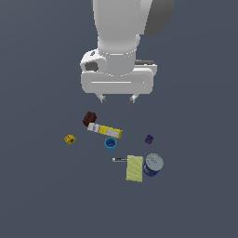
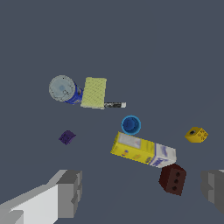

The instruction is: Pick up a designated object from a clutter of objects.

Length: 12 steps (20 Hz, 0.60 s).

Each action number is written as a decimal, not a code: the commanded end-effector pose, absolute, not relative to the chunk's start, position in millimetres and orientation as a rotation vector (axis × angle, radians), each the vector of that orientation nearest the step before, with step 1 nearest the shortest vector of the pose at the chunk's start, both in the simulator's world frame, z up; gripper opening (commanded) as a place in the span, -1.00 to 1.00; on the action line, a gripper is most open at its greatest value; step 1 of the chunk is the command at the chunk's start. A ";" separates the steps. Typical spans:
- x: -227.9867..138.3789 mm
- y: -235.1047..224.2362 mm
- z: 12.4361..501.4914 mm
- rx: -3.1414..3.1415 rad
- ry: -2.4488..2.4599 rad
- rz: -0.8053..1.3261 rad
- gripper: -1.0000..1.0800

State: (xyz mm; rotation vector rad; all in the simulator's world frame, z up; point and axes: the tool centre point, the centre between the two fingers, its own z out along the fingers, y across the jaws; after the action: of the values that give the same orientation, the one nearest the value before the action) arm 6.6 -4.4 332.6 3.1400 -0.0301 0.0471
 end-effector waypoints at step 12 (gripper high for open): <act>8.6 -1.2 339.3 3.161 -0.006 0.073 0.92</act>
State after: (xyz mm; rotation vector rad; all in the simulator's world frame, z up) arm 8.6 -1.6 338.1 3.1591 -0.0062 0.0707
